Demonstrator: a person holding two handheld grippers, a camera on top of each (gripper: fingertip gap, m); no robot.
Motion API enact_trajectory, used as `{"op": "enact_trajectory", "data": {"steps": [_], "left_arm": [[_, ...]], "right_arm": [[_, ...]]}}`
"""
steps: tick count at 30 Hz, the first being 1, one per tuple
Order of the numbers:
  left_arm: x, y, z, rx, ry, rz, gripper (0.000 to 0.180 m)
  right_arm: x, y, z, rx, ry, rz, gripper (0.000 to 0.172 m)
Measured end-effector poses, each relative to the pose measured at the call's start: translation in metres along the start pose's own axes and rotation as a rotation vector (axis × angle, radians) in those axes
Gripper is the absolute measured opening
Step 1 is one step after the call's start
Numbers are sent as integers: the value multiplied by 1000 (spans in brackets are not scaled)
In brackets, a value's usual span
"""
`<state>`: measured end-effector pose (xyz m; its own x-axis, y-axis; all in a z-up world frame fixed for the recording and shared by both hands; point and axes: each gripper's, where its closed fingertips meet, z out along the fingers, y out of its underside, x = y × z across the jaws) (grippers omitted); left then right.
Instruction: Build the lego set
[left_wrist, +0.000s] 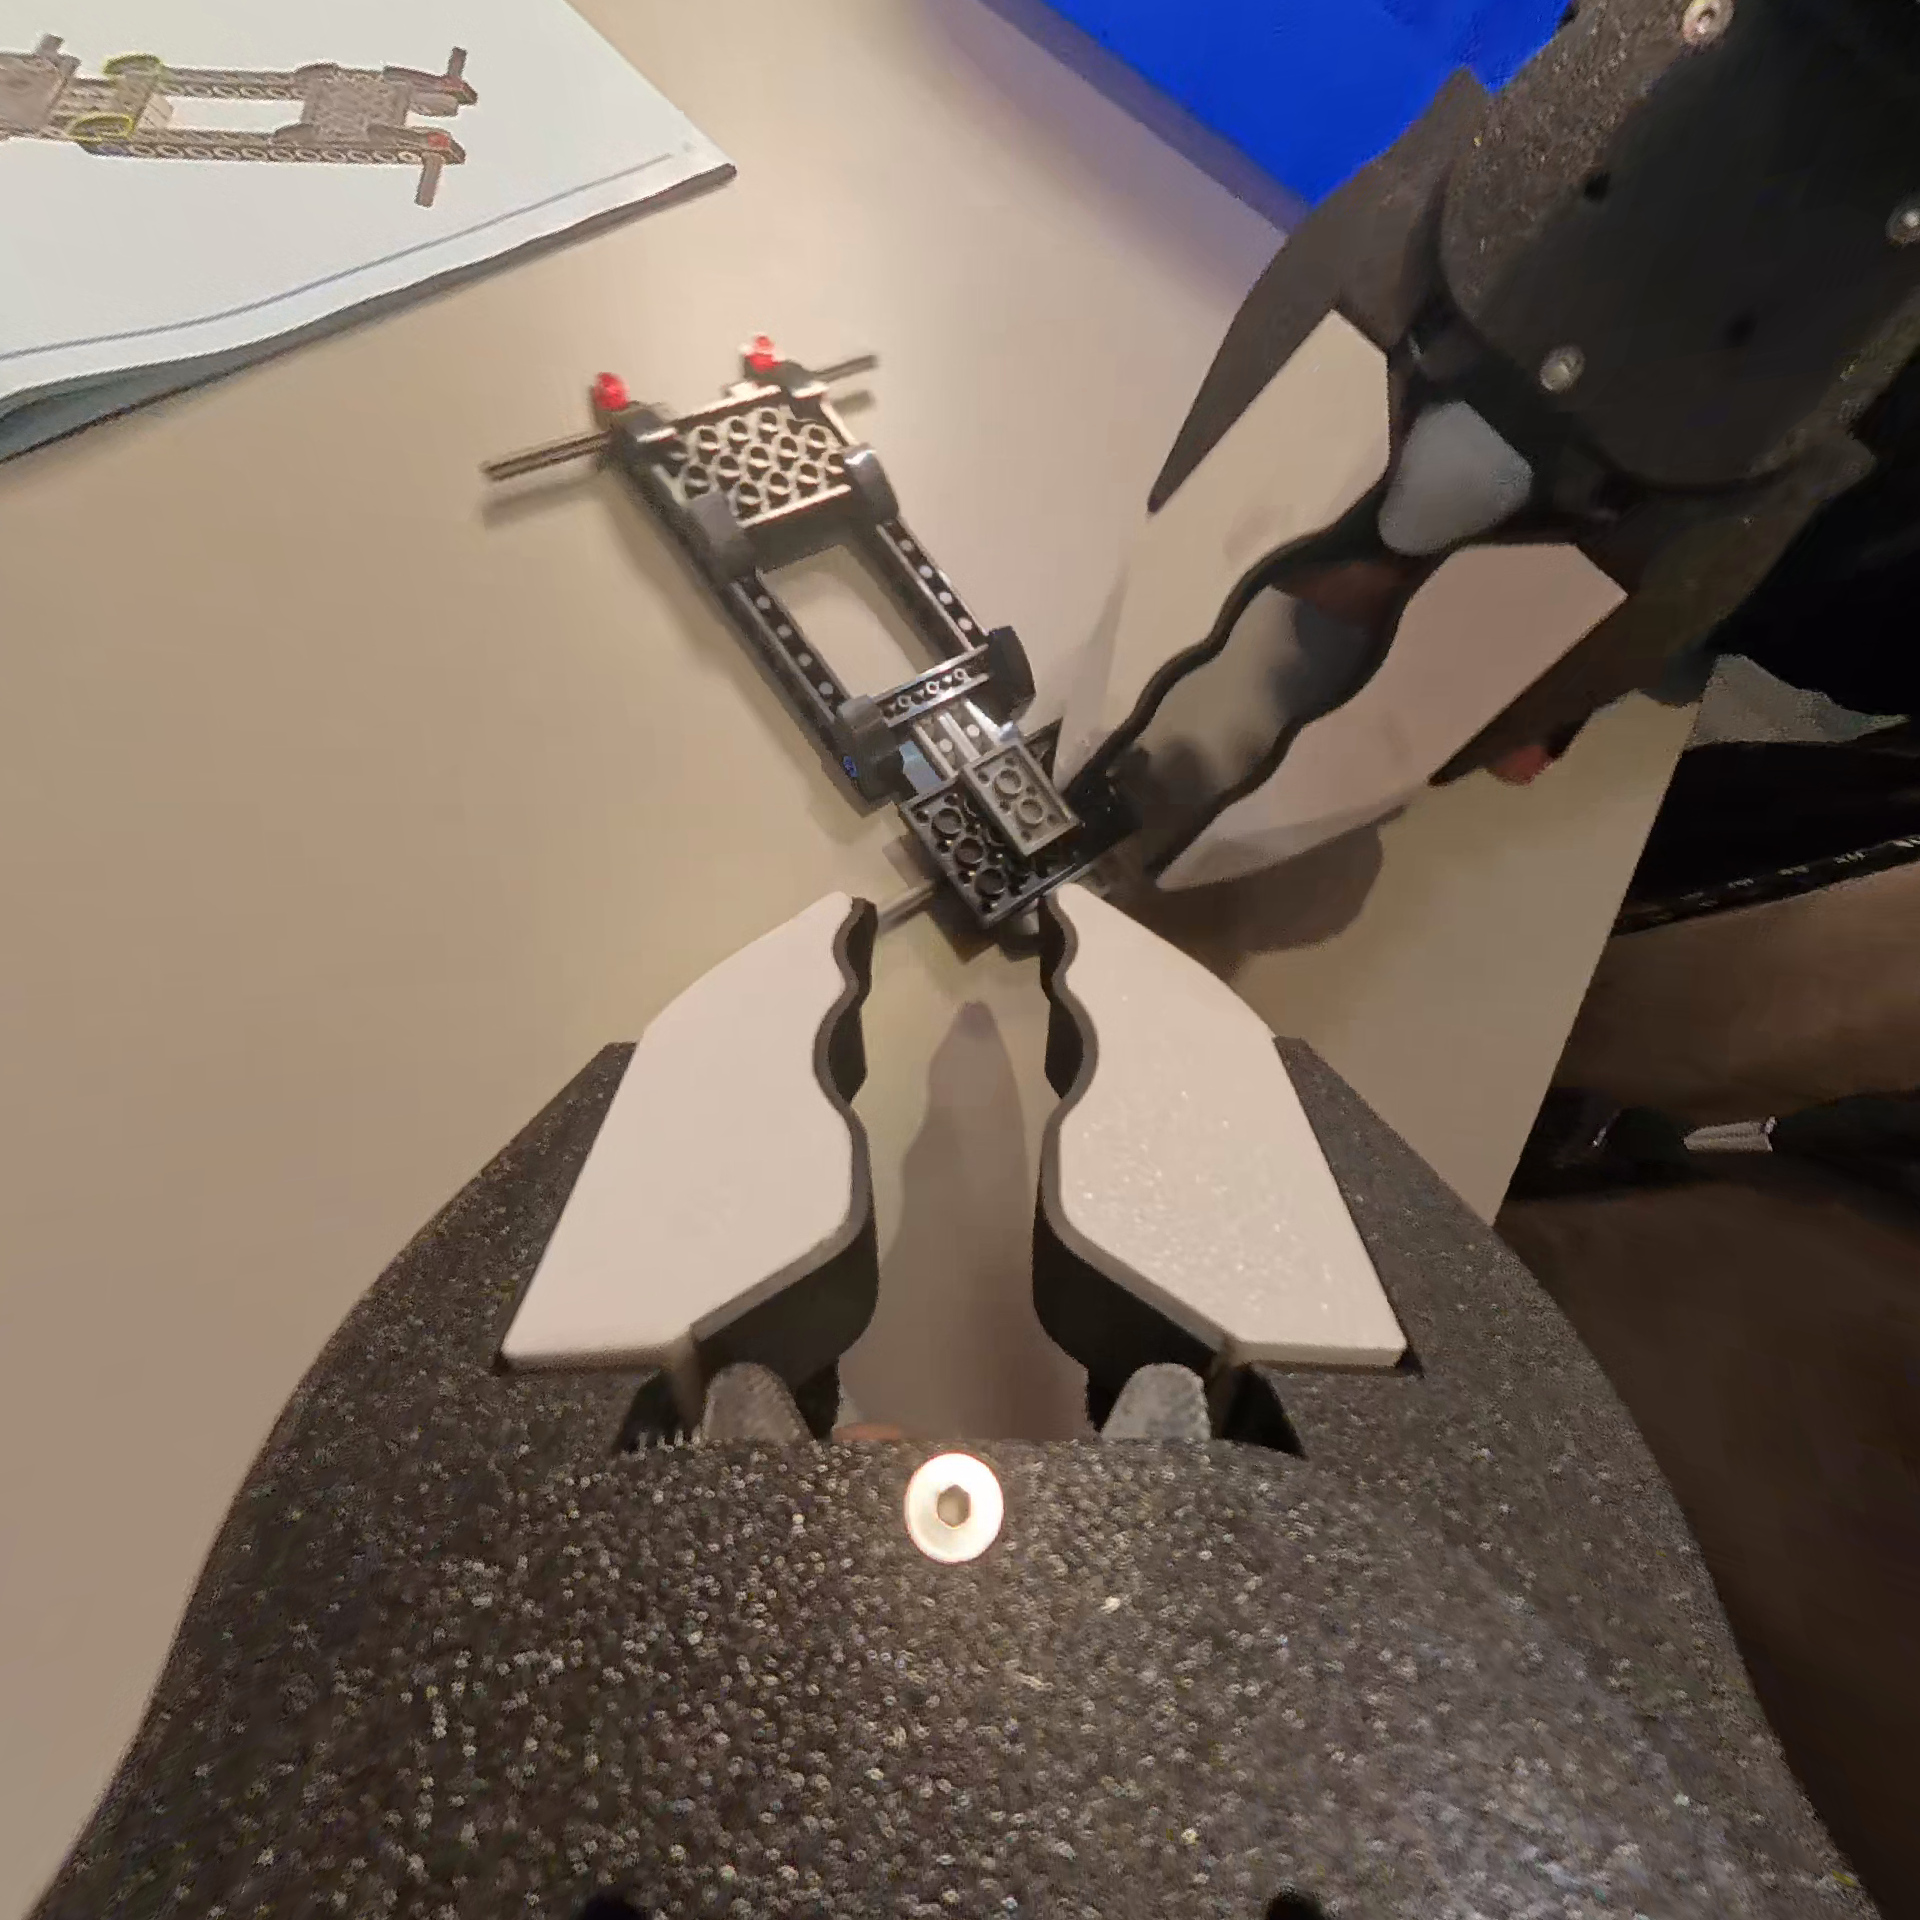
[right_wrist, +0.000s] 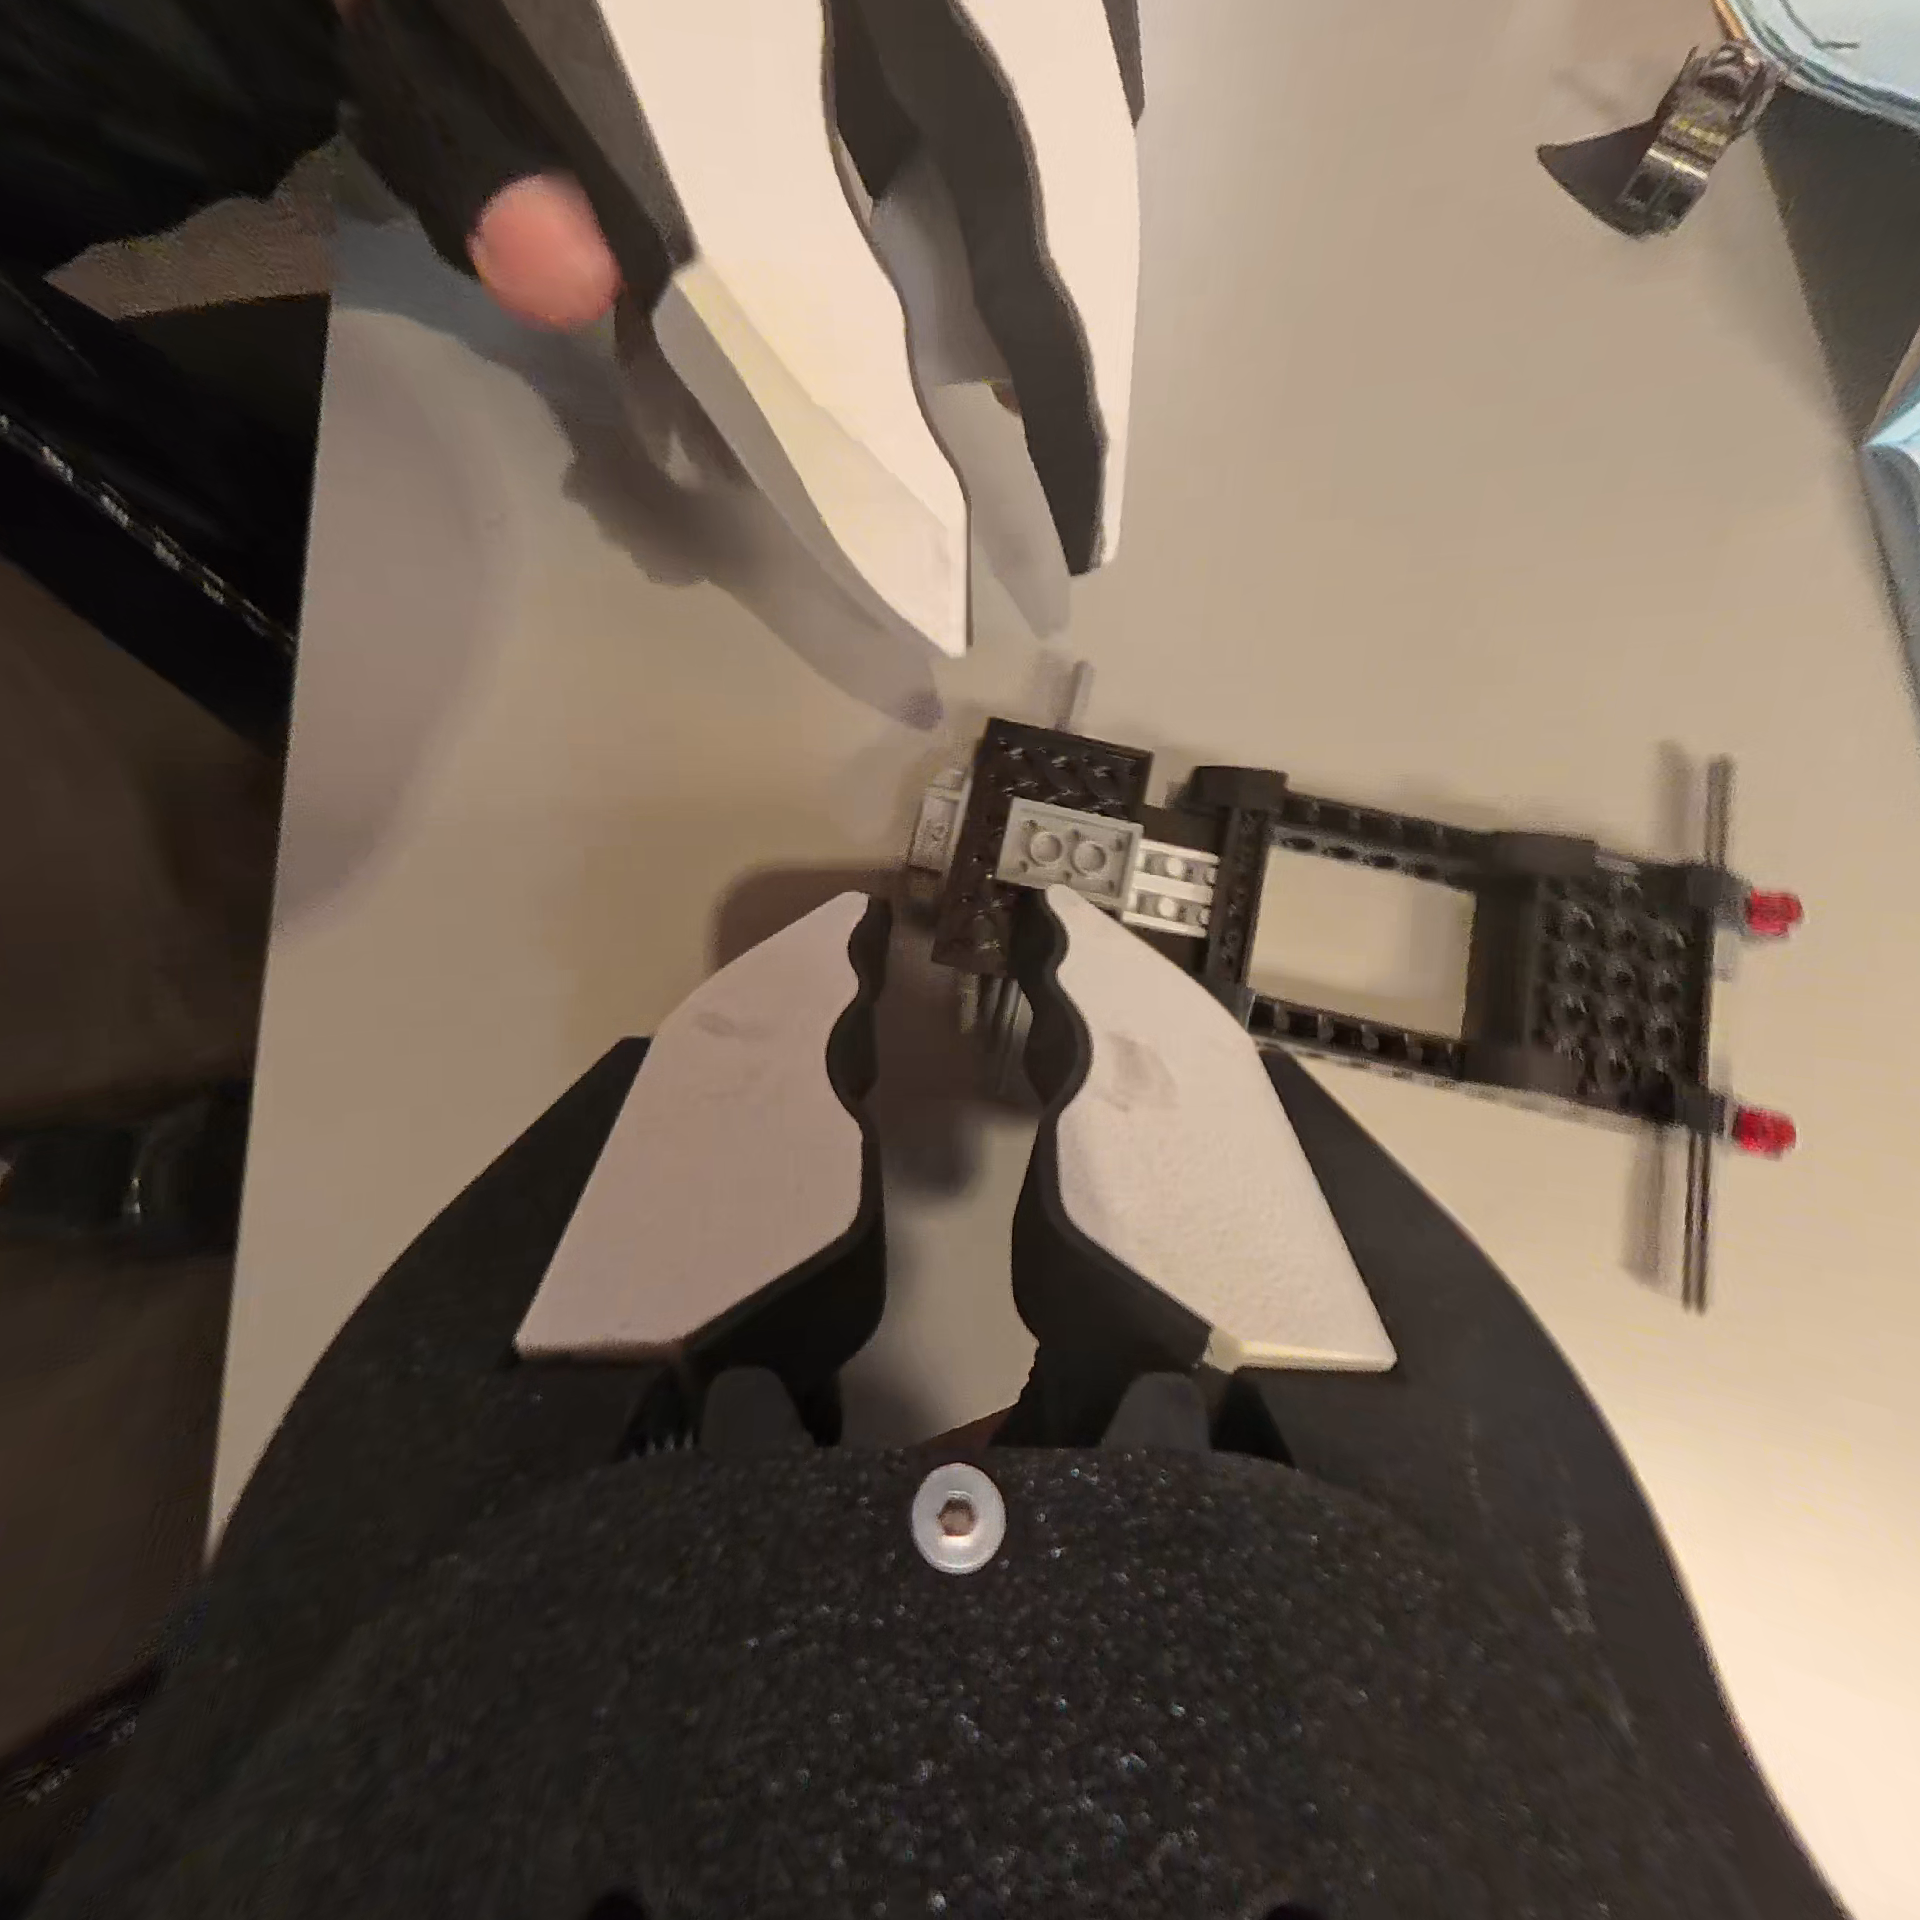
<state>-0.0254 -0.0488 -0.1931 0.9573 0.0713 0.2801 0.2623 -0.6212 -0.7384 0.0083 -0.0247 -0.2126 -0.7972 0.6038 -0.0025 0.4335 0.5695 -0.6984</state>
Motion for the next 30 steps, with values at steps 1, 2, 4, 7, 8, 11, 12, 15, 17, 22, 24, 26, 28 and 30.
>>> {"op": "enact_trajectory", "data": {"steps": [1, 2, 4, 7, 8, 11, 12, 15, 17, 22, 24, 26, 28, 30], "left_arm": [[0, 0, 0, 3, -24, 1, 31], [0, 0, 1, 6, -53, 4, 33], [2, -1, 2, 23, -90, 6, 38], [6, -3, 7, 50, -143, 3, 46], [6, -3, 10, 50, -175, 13, 49], [4, -7, 18, 62, -261, 39, 53], [4, -9, 20, 59, -283, 51, 53], [5, -11, 29, 25, -319, 81, 55], [5, -11, 36, -2, -327, 78, 55], [-2, -4, 43, -67, -330, 89, 55], [-5, -1, 41, -97, -333, 120, 54], [-9, 4, 39, -142, -324, 163, 53], [-11, 7, 37, -168, -286, 192, 53], [-17, 7, 34, -186, -256, 208, 53]], "right_arm": [[-2, -3, 2, 6, 5, 3, 24], [-4, -6, 2, 19, 8, 5, 24], [-2, -13, -4, 52, 28, -7, 24], [17, -14, -21, 88, 108, 1, 24], [24, -13, -27, 98, 132, 20, 24], [40, -4, -40, 109, 196, 58, 24], [43, 0, -42, 107, 215, 61, 24], [47, 8, -44, 104, 251, 67, 24], [47, 13, -44, 104, 262, 66, 24], [52, 20, -45, 104, 286, 52, 24], [56, 20, -47, 105, 302, 33, 24], [59, 21, -48, 105, 311, 6, 25], [60, 20, -48, 102, 320, -30, 26], [59, 21, -48, 93, 324, -64, 26]]}}
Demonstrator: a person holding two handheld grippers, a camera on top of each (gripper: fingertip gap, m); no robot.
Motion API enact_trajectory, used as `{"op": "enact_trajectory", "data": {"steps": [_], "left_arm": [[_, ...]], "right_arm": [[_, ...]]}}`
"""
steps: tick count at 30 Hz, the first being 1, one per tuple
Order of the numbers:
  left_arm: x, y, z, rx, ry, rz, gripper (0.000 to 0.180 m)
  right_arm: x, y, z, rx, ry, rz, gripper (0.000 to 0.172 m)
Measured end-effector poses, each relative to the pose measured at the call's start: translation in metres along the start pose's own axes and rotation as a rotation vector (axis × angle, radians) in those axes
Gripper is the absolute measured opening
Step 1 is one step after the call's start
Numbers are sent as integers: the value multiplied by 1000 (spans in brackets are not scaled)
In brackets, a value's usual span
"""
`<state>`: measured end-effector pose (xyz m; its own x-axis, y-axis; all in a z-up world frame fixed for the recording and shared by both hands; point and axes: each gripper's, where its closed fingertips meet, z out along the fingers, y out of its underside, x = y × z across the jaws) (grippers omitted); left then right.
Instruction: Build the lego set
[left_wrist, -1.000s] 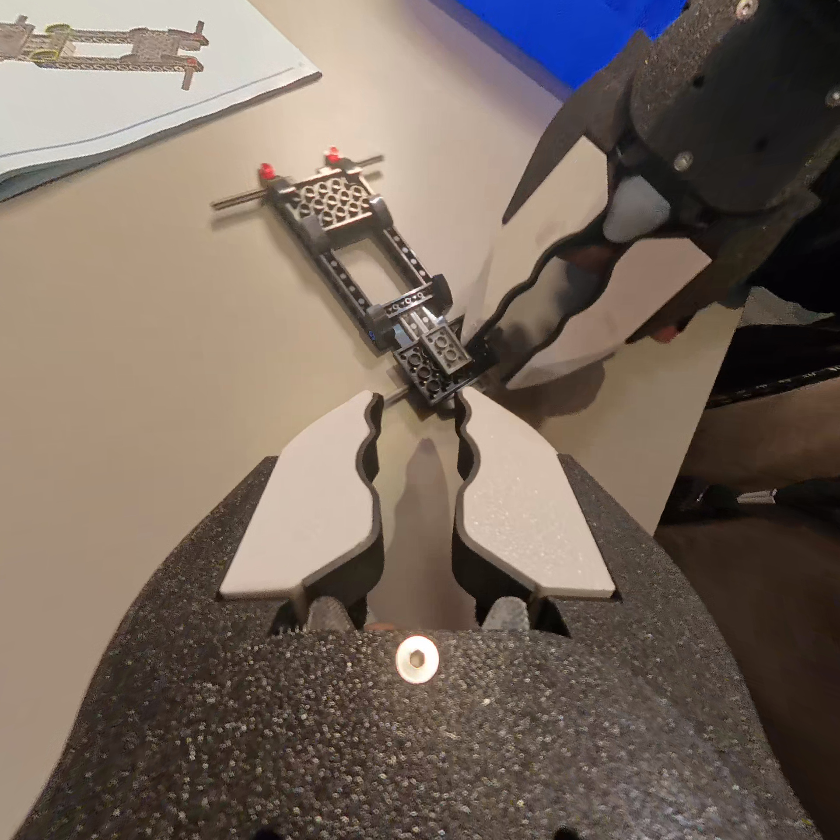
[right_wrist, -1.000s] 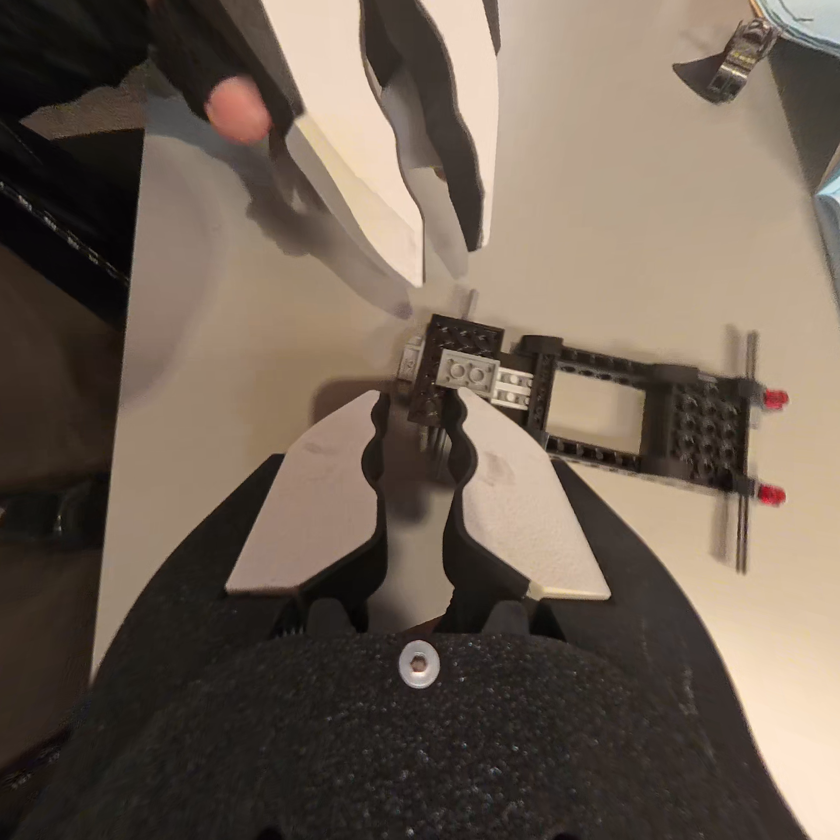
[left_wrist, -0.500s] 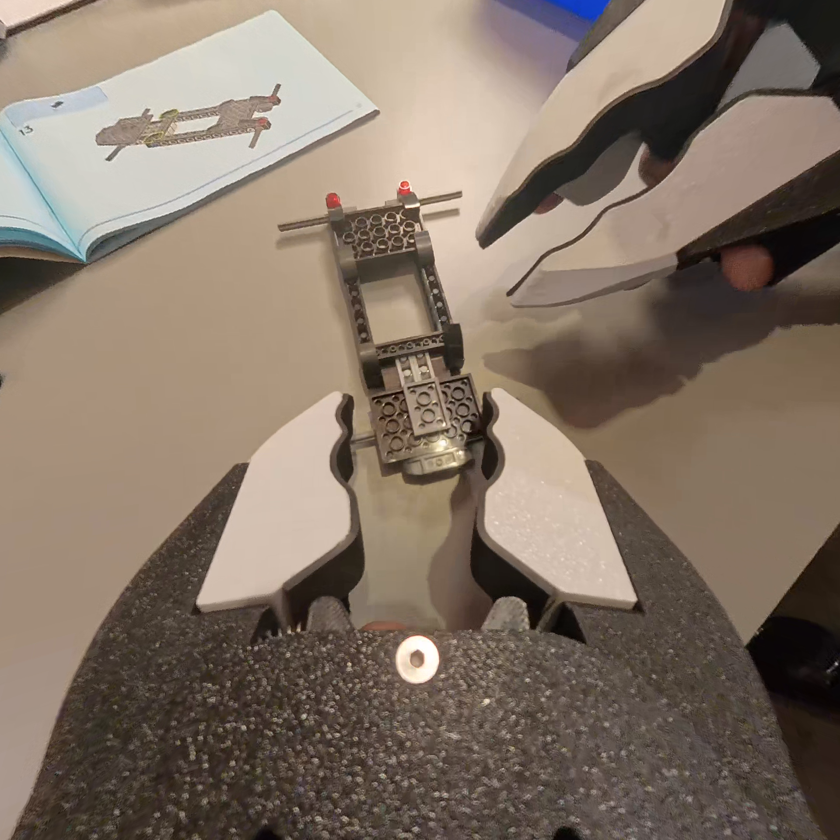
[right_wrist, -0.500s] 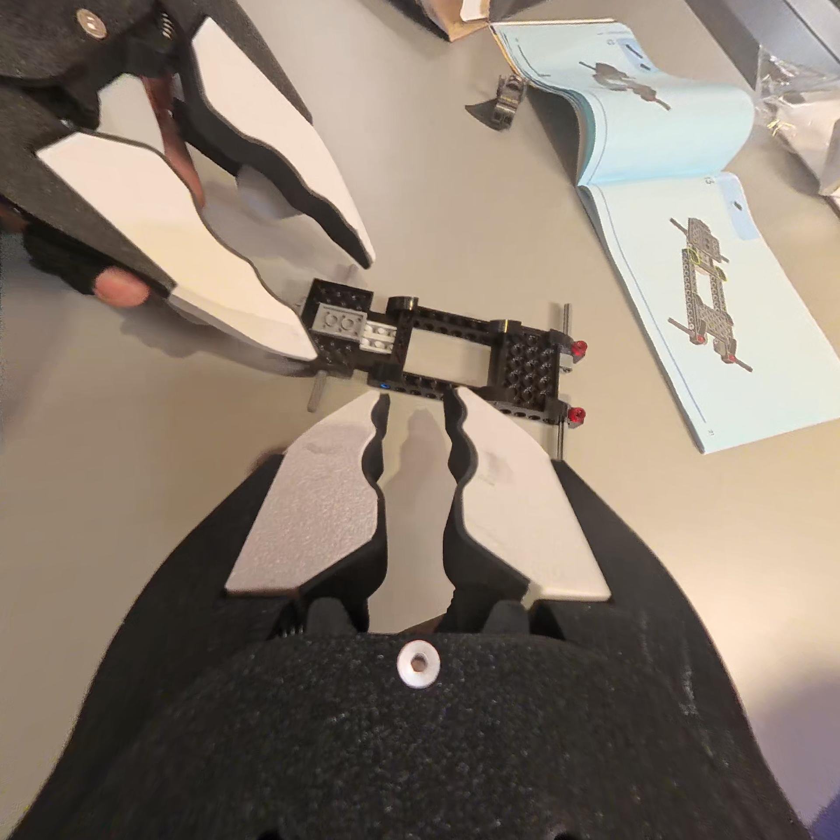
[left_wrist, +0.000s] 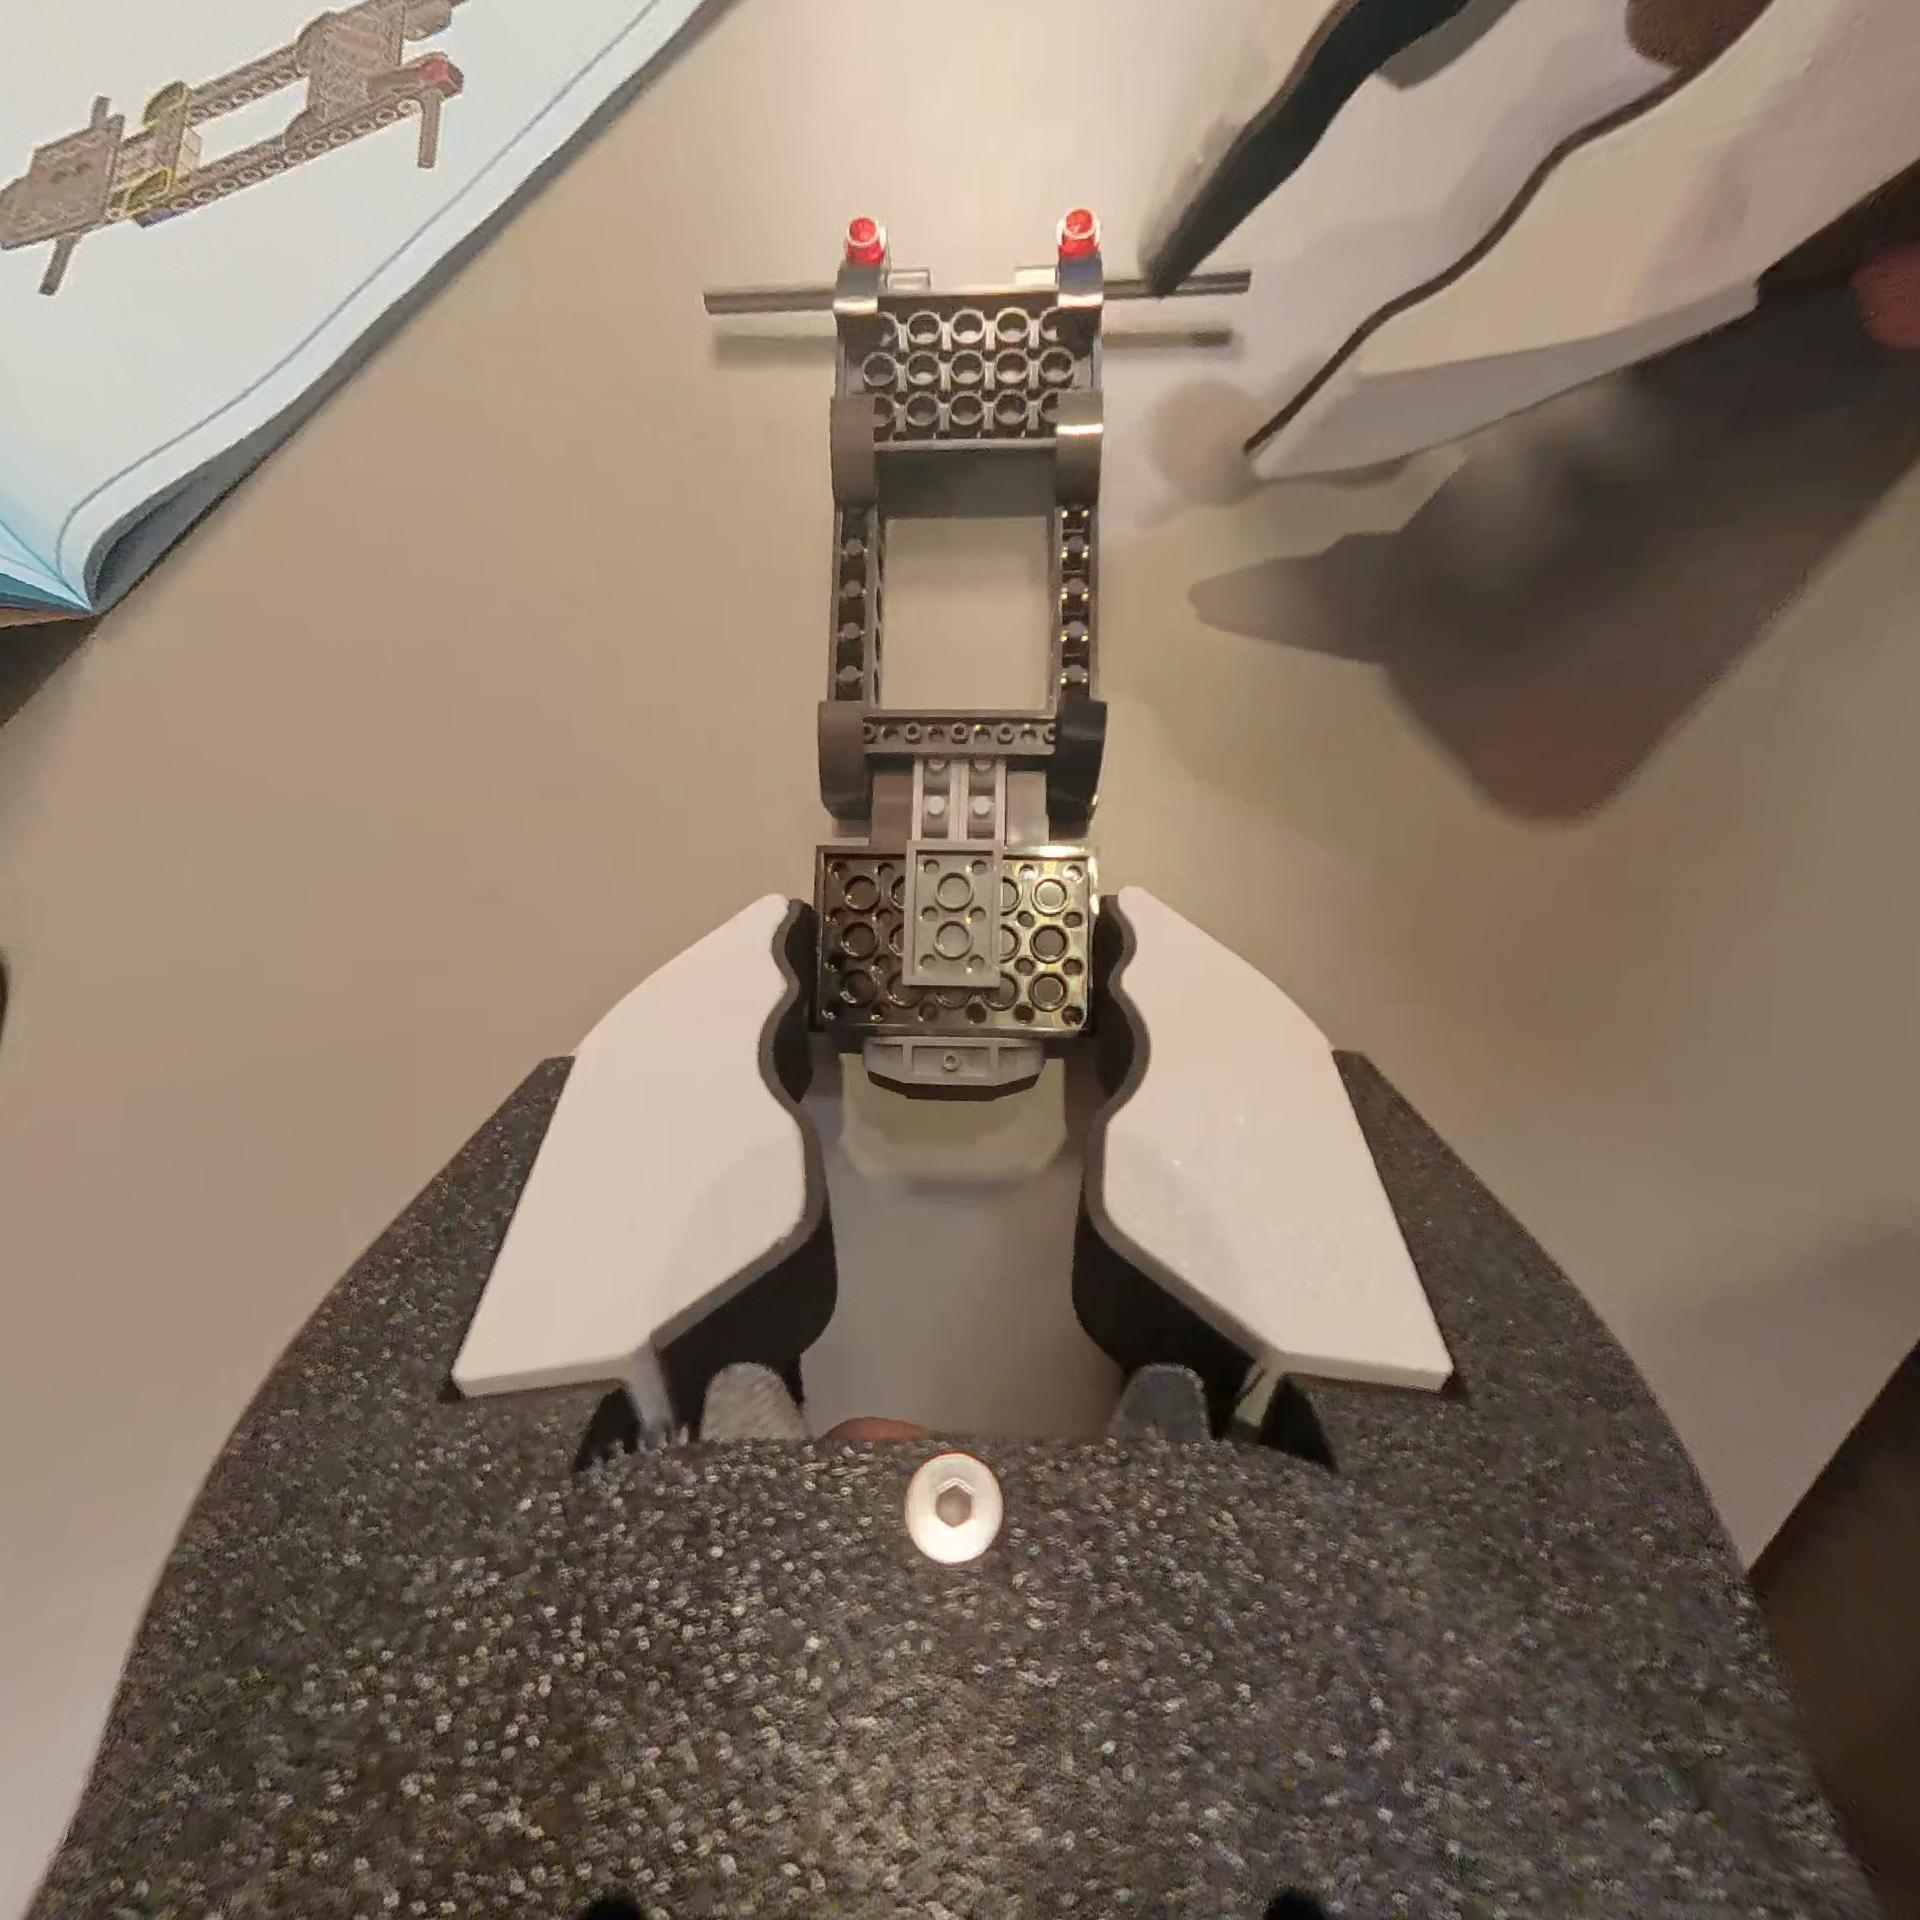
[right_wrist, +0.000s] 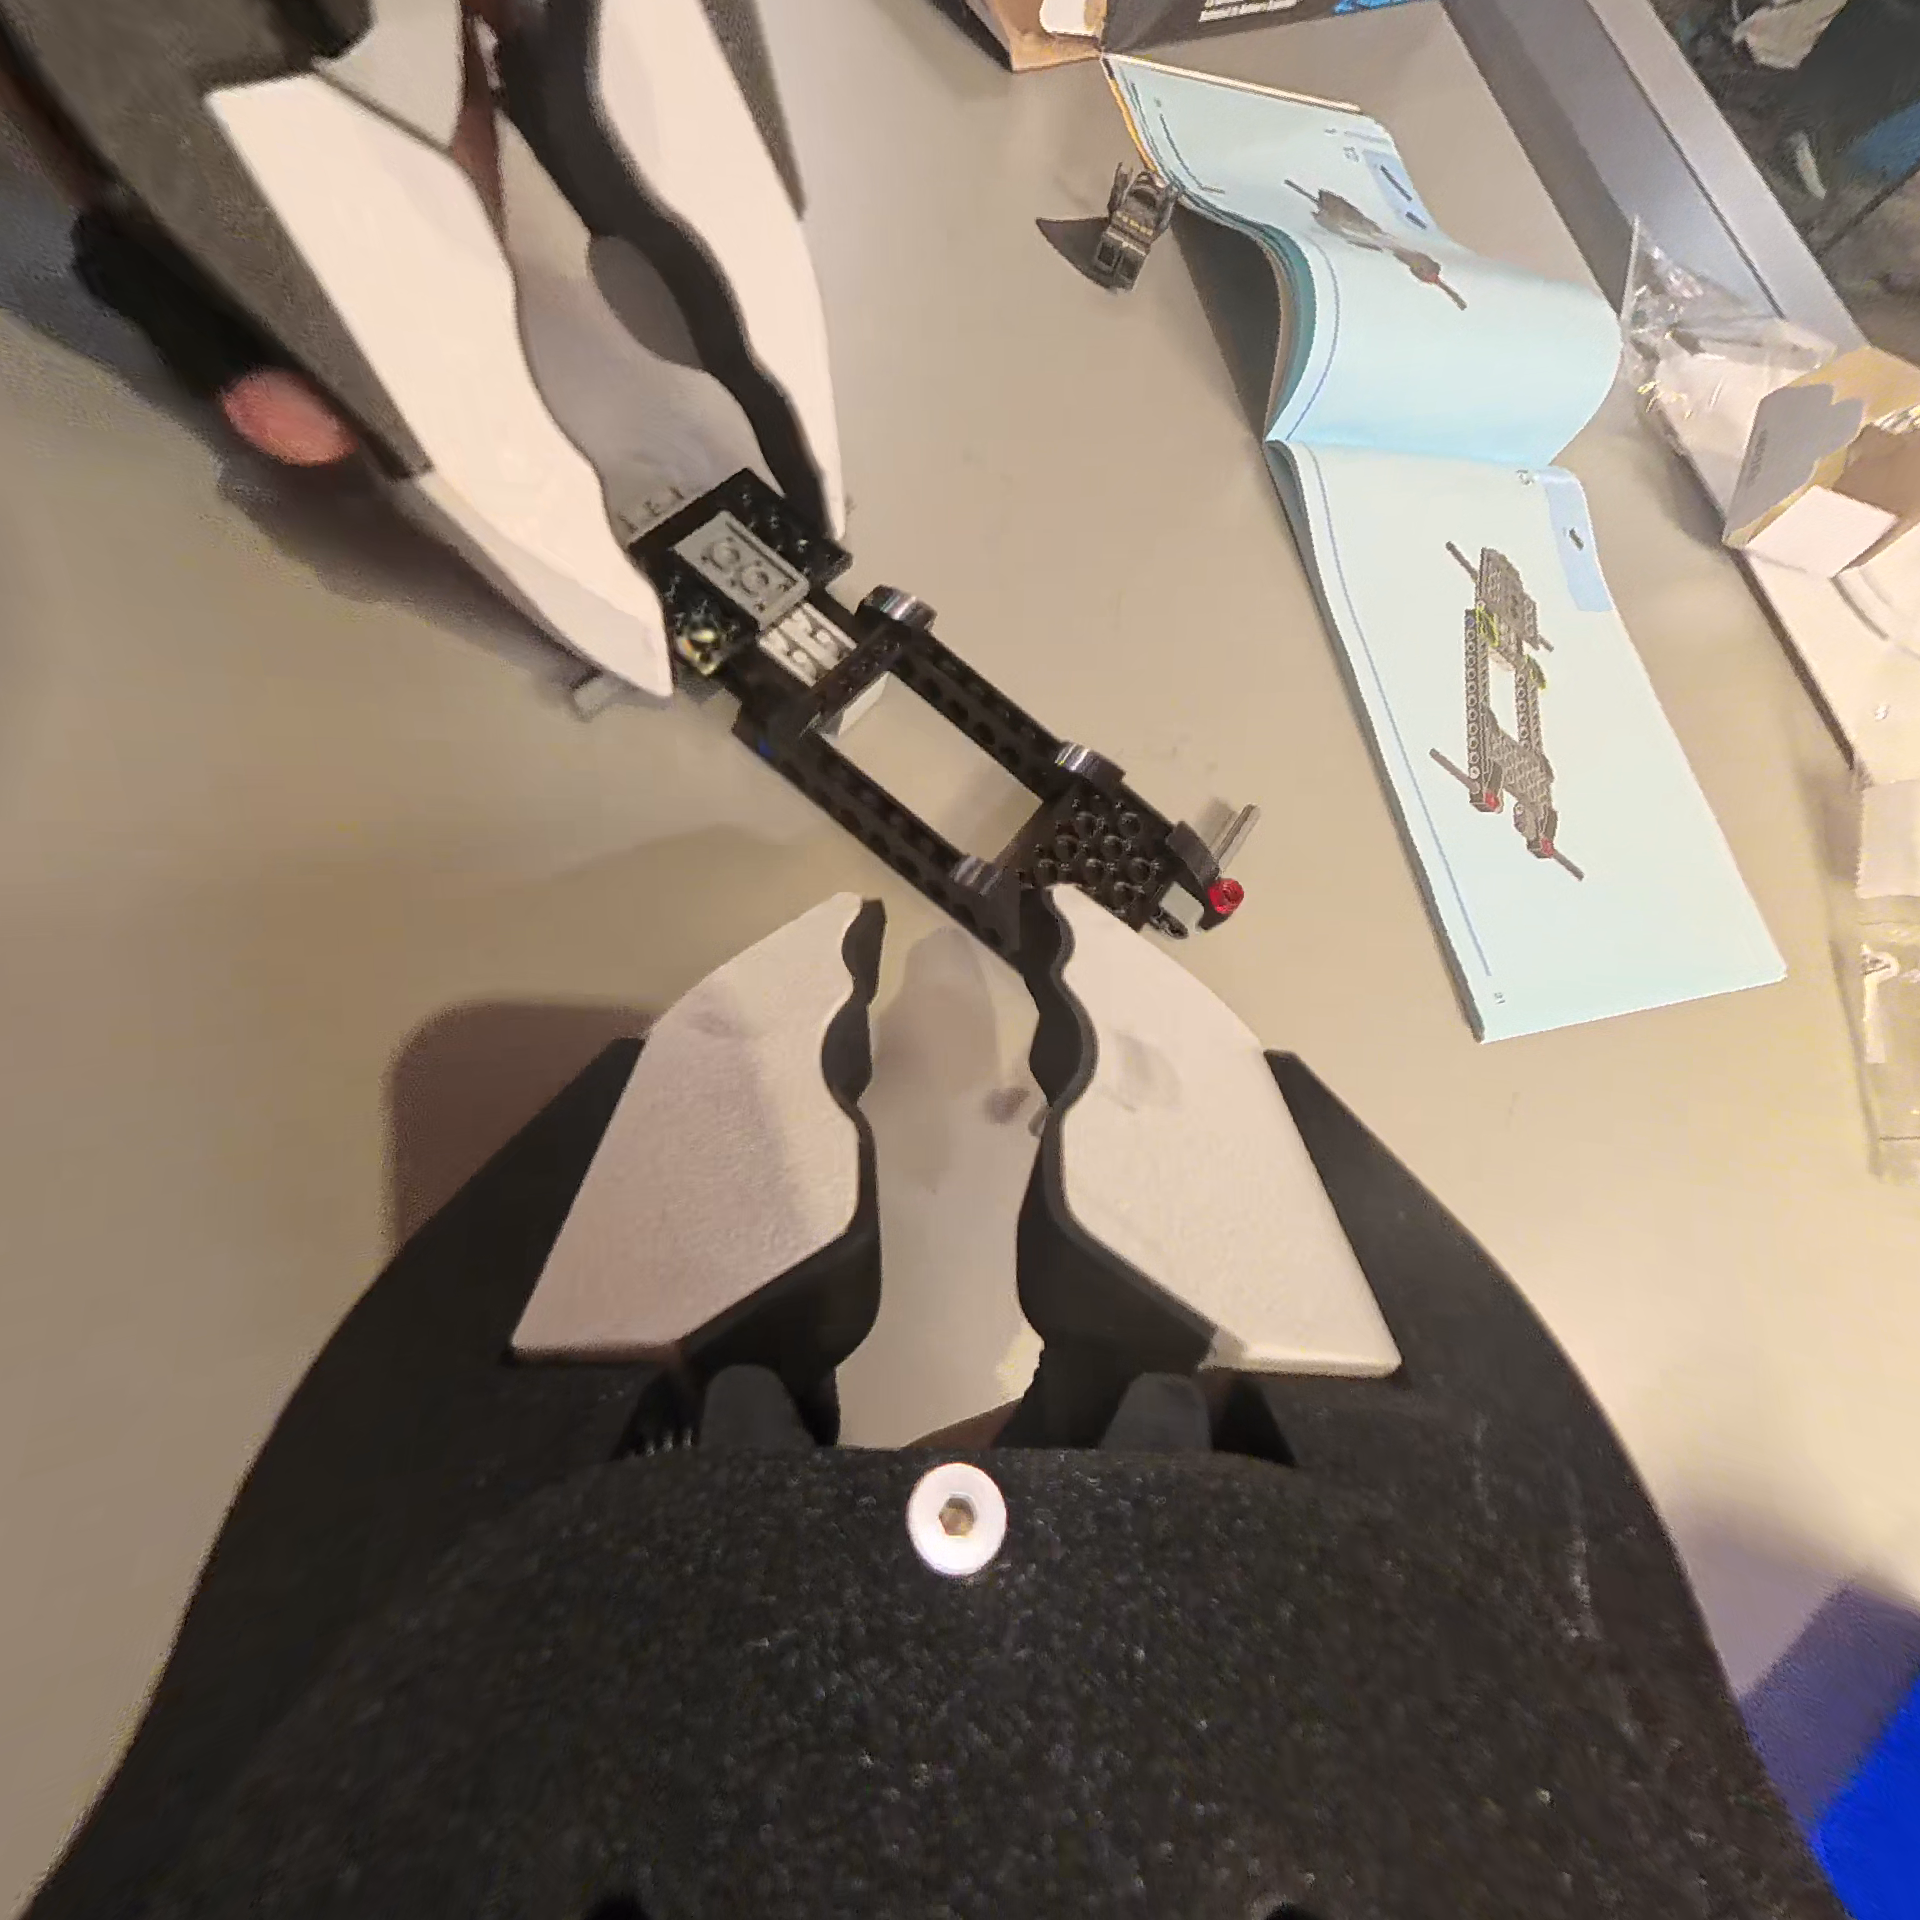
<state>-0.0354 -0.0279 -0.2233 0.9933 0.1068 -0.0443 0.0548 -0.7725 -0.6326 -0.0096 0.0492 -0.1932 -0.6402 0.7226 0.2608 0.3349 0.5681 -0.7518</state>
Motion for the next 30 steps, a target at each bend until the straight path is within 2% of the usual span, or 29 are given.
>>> {"op": "enact_trajectory", "data": {"steps": [3, 9, 15, 19, 23, 26, 30], "left_arm": [[-7, 0, -4, -5, 64, 40, 53], [-10, -23, -9, 87, 178, 33, 62], [-7, -15, 10, -19, 107, 82, 69], [-4, -12, 14, -38, 98, 107, 68], [-1, -14, 14, -22, 124, 133, 68], [0, -15, 12, 5, 162, 137, 68], [-1, -17, 5, 53, 193, 150, 68]], "right_arm": [[-1, -2, -3, 11, 2, -26, 26], [1, -7, -6, 36, 17, -10, 26], [-1, -7, -3, 32, 12, -24, 26], [1, -8, -1, 30, 4, -73, 28], [3, -13, 2, 20, -75, -165, 43], [9, -11, 7, -49, -152, -215, 59], [19, -13, 16, -123, -217, -304, 72]]}}
